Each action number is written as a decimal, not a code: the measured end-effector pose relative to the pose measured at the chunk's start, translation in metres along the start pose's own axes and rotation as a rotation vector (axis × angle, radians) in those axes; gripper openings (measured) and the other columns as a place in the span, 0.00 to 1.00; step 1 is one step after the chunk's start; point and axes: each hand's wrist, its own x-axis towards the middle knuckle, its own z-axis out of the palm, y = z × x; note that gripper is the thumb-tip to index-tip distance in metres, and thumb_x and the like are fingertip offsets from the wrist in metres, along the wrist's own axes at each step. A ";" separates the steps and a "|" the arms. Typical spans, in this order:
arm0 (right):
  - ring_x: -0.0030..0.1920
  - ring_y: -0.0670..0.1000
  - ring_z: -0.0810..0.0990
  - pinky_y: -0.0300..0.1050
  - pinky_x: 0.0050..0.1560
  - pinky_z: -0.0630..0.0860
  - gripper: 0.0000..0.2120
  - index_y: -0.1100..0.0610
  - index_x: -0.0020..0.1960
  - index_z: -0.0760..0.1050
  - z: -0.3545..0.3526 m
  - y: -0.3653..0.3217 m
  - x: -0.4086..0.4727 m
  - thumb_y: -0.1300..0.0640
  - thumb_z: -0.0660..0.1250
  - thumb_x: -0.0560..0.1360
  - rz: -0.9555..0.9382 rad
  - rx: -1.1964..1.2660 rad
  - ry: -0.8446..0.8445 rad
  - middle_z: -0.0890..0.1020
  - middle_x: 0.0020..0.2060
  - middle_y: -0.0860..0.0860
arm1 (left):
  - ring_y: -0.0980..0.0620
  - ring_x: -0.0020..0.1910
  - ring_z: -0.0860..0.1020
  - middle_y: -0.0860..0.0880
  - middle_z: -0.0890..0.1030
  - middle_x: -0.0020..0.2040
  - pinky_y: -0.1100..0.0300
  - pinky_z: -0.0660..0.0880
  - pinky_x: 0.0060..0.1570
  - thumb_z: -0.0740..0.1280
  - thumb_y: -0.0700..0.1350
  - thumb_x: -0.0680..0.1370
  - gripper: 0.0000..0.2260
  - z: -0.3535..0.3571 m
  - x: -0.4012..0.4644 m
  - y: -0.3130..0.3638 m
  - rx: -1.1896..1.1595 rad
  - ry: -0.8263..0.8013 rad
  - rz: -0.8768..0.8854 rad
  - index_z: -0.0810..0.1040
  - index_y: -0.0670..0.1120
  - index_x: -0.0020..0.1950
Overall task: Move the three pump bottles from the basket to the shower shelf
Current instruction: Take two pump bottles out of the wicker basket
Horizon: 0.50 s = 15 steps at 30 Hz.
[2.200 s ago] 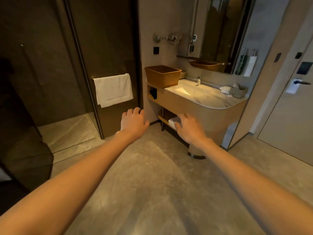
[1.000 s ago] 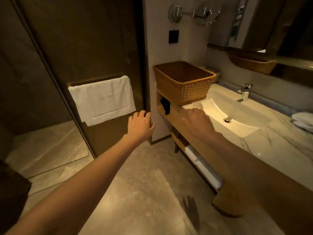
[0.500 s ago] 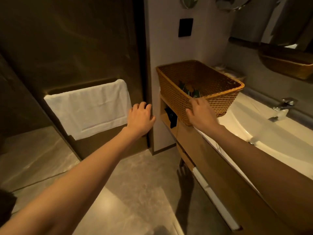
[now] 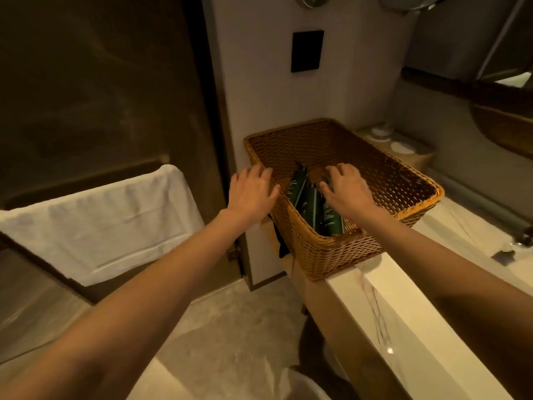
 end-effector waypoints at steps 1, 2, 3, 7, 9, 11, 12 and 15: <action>0.72 0.61 0.60 0.57 0.70 0.60 0.24 0.59 0.72 0.62 0.005 0.008 0.012 0.50 0.57 0.80 0.001 0.016 -0.036 0.66 0.70 0.61 | 0.42 0.69 0.66 0.44 0.69 0.70 0.46 0.62 0.67 0.55 0.54 0.80 0.23 0.005 0.013 0.007 -0.006 -0.011 0.012 0.65 0.46 0.72; 0.72 0.61 0.59 0.57 0.70 0.60 0.25 0.59 0.72 0.61 0.008 0.016 0.024 0.49 0.58 0.79 -0.006 0.039 -0.075 0.65 0.71 0.61 | 0.42 0.69 0.65 0.44 0.69 0.70 0.46 0.62 0.67 0.55 0.54 0.80 0.23 0.009 0.025 0.013 -0.011 -0.016 0.022 0.65 0.46 0.72; 0.73 0.61 0.59 0.57 0.71 0.60 0.25 0.58 0.73 0.60 0.011 0.023 0.039 0.49 0.59 0.79 -0.021 0.062 -0.107 0.64 0.71 0.61 | 0.42 0.70 0.65 0.44 0.68 0.71 0.47 0.62 0.67 0.55 0.54 0.80 0.22 0.014 0.040 0.017 -0.013 -0.020 0.025 0.64 0.46 0.72; 0.73 0.61 0.60 0.56 0.71 0.61 0.27 0.57 0.73 0.60 0.023 0.043 0.088 0.50 0.61 0.78 -0.083 0.108 -0.153 0.64 0.72 0.61 | 0.41 0.68 0.66 0.43 0.69 0.70 0.48 0.63 0.66 0.58 0.53 0.79 0.23 0.035 0.088 0.024 -0.004 -0.047 0.020 0.64 0.46 0.72; 0.72 0.61 0.60 0.56 0.70 0.62 0.27 0.57 0.73 0.59 0.034 0.051 0.104 0.50 0.61 0.78 -0.064 0.131 -0.192 0.64 0.72 0.60 | 0.40 0.68 0.66 0.43 0.67 0.71 0.47 0.64 0.65 0.60 0.53 0.78 0.25 0.052 0.109 0.030 0.010 -0.123 0.025 0.63 0.46 0.72; 0.72 0.61 0.60 0.56 0.71 0.61 0.28 0.57 0.74 0.58 0.049 0.060 0.117 0.50 0.61 0.77 -0.047 0.138 -0.249 0.64 0.72 0.60 | 0.39 0.68 0.66 0.42 0.67 0.71 0.45 0.66 0.65 0.62 0.53 0.77 0.27 0.071 0.130 0.035 -0.017 -0.225 -0.010 0.61 0.46 0.73; 0.72 0.61 0.60 0.56 0.71 0.61 0.28 0.57 0.74 0.58 0.056 0.065 0.124 0.50 0.62 0.77 -0.036 0.141 -0.272 0.63 0.72 0.60 | 0.39 0.67 0.66 0.42 0.66 0.70 0.45 0.66 0.65 0.63 0.53 0.76 0.28 0.080 0.141 0.038 -0.050 -0.280 -0.043 0.61 0.46 0.73; 0.72 0.61 0.60 0.56 0.72 0.61 0.28 0.56 0.74 0.58 0.071 0.080 0.145 0.51 0.62 0.77 -0.005 0.173 -0.287 0.63 0.72 0.59 | 0.38 0.66 0.67 0.40 0.66 0.69 0.44 0.67 0.64 0.66 0.53 0.75 0.31 0.111 0.172 0.038 -0.134 -0.448 -0.156 0.59 0.44 0.73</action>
